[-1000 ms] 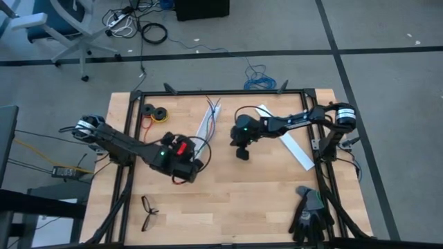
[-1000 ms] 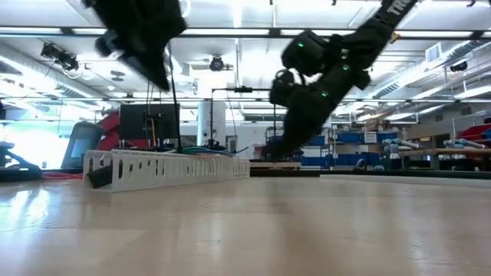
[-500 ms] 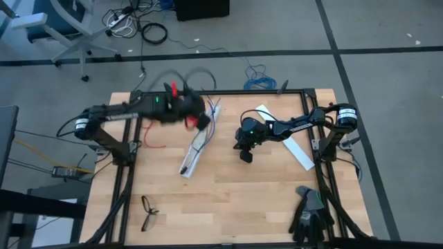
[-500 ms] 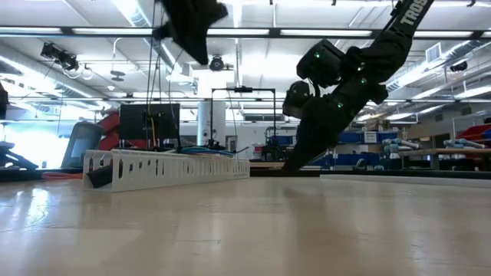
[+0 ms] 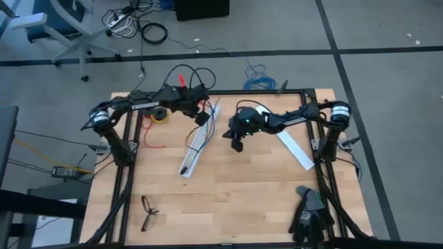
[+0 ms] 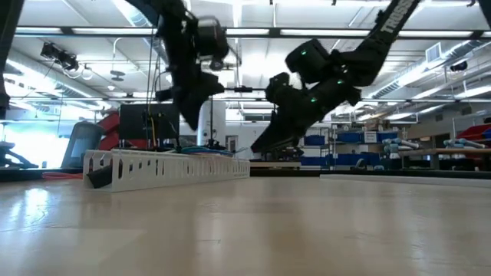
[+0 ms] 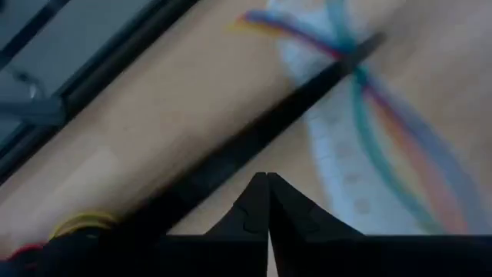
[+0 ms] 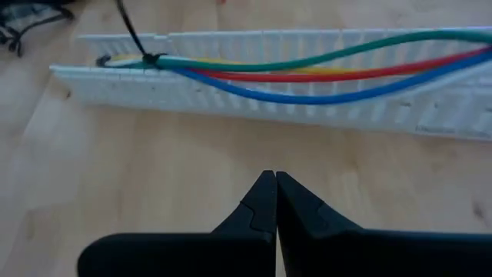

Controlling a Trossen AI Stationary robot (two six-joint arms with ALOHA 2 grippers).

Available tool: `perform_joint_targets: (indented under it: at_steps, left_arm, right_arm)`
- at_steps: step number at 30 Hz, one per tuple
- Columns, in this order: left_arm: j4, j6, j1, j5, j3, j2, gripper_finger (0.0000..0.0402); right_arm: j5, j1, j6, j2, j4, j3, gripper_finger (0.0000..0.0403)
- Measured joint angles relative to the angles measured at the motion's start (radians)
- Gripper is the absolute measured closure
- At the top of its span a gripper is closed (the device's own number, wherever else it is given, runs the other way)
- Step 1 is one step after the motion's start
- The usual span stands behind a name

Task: Ziptie cables
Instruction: Put the zip tied cable wires into the white cable duct

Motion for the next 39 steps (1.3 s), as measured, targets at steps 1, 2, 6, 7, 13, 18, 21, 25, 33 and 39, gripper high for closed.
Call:
perform_joint_targets:
  at_steps: [1, 2, 6, 7, 13, 18, 21, 25, 33, 39]
  left_arm:
    - [-0.004, 0.016, 0.015, -0.001, -0.011, 0.010, 0.0396]
    - [0.000, 0.034, 0.034, -0.002, -0.021, 0.013, 0.0397]
    - [0.087, 0.133, 0.110, 0.063, -0.077, 0.006, 0.0397]
    - [0.118, 0.162, 0.132, 0.083, -0.092, 0.000, 0.0397]
    - [0.260, 0.259, 0.212, 0.265, -0.167, -0.009, 0.0398]
    - [0.339, 0.228, 0.202, 0.339, -0.256, -0.009, 0.0398]
    - [0.396, 0.192, 0.180, 0.346, -0.302, -0.008, 0.0398]
    - [0.436, 0.177, 0.160, 0.359, -0.328, -0.009, 0.0398]
    - [0.495, 0.180, 0.150, 0.404, -0.343, -0.009, 0.0398]
    - [0.504, 0.207, 0.148, 0.402, -0.343, -0.009, 0.0398]
  right_arm:
    - [-0.021, -0.006, 0.000, 0.025, -0.002, 0.025, 0.0403]
    - [-0.036, -0.014, -0.001, 0.051, -0.002, 0.052, 0.0403]
    - [-0.050, -0.033, -0.017, 0.125, -0.040, 0.148, 0.0403]
    - [-0.049, -0.035, -0.024, 0.135, -0.064, 0.165, 0.0403]
    - [-0.026, -0.048, -0.028, 0.147, -0.098, 0.209, 0.0403]
    - [-0.010, -0.051, -0.025, 0.147, -0.113, 0.210, 0.0403]
    - [-0.007, -0.050, -0.025, 0.147, -0.116, 0.210, 0.0403]
    - [-0.003, -0.048, -0.024, 0.147, -0.096, 0.210, 0.0403]
    - [0.024, -0.051, -0.008, 0.167, -0.152, 0.276, 0.0403]
    - [0.047, -0.035, -0.005, 0.270, -0.376, 0.451, 0.0403]
